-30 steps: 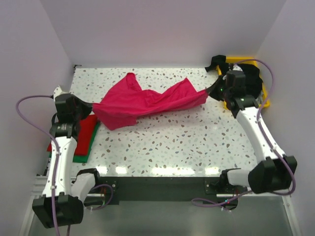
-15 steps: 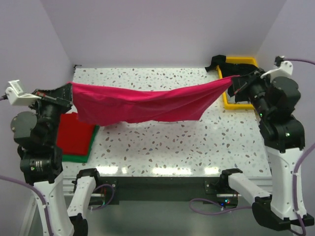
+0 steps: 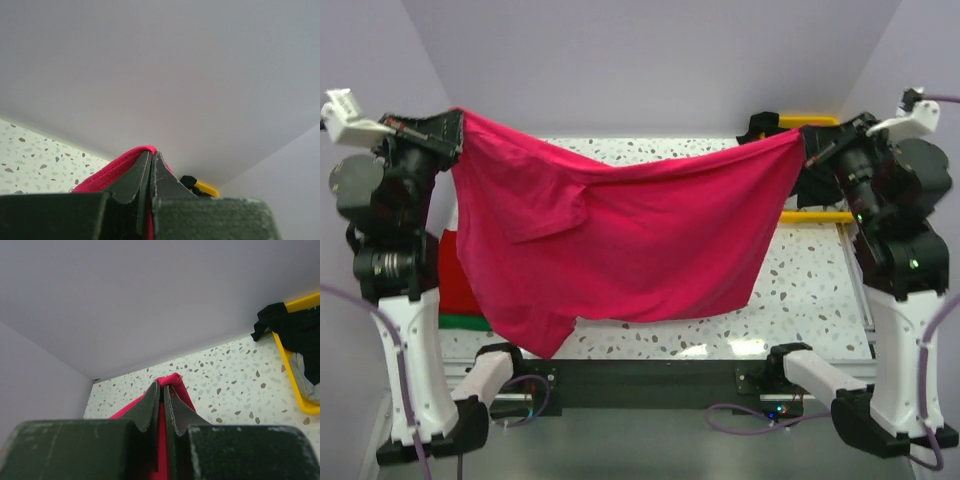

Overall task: Fold and stack the t-shirts
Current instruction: Flatten the tshirt out

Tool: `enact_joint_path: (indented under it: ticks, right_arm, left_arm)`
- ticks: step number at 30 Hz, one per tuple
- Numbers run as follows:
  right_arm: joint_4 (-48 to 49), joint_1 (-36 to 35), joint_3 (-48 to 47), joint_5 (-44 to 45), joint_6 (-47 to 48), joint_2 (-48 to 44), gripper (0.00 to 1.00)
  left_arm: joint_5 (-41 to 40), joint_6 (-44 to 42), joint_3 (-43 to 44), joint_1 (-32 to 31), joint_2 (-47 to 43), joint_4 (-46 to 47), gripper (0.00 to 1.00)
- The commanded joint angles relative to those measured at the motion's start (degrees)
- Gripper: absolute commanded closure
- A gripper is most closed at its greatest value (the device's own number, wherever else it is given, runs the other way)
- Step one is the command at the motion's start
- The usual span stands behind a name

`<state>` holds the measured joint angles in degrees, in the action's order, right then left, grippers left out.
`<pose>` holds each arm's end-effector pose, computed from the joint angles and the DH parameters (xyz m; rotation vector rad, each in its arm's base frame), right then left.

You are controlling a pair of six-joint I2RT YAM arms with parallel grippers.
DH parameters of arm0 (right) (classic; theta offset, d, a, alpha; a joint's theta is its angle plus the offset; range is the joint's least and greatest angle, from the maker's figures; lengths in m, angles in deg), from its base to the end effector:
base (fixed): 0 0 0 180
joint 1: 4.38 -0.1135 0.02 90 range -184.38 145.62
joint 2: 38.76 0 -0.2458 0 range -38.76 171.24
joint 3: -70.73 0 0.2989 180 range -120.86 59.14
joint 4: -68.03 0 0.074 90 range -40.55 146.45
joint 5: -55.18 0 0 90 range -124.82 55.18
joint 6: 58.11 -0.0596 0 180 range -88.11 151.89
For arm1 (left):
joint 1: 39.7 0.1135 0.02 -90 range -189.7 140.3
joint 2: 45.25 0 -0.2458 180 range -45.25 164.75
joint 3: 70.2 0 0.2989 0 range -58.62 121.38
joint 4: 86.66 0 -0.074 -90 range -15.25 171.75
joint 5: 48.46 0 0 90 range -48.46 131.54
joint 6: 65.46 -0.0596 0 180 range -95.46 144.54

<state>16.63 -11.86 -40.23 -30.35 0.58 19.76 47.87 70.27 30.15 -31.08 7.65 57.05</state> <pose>0.2061 0.0224 0.5625 0.3854 1.5241 0.4734 0.2032 0.0242 0.5555 -0.5562 1.2898 -0.6160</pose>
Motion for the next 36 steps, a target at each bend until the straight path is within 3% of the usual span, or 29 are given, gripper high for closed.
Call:
enact_joint_path:
  ticks: [1,6,10,14,17,21,30,31,36]
  right_arm:
    - [10.0,0.2,3.9,-1.7,-1.5,7.3,0.95]
    - [21.5,0.2,1.7,-3.1,-3.1,20.6,0.98]
    - [23.5,1.4,-11.0,-3.4,-3.5,30.5,1.0]
    - [24.2,4.0,-17.1,-4.3,-4.3,34.0,1.0]
    - [27.7,6.7,-11.3,-6.7,-6.3,30.4,1.0]
    - [29.4,7.4,2.9,-8.2,-7.9,26.1,1.0]
    - [35.0,10.0,39.9,-16.3,-13.7,22.1,1.0]
    - [36.0,10.0,42.0,-16.5,-13.8,22.2,1.0]
    - [37.1,10.6,50.4,-16.9,-12.6,27.4,1.0]
  left_arm:
    - [4.2,1.9,-1.2,0.6,9.0,11.6,1.0]
    - [8.7,4.4,3.2,0.5,23.5,21.2,1.0]
    - [11.6,4.1,16.1,0.6,34.9,21.6,1.0]
    - [14.1,1.0,32.5,1.3,42.9,17.9,1.0]
    - [15.8,0.1,32.1,2.2,41.2,18.3,1.0]
    - [15.7,0.2,19.1,2.2,35.3,21.5,1.0]
    - [14.1,2.1,-24.6,0.9,22.8,27.9,1.0]
    - [13.1,2.5,-30.9,0.0,22.2,28.0,1.0]
    - [10.7,5.6,-46.3,-1.6,22.5,30.3,1.0]
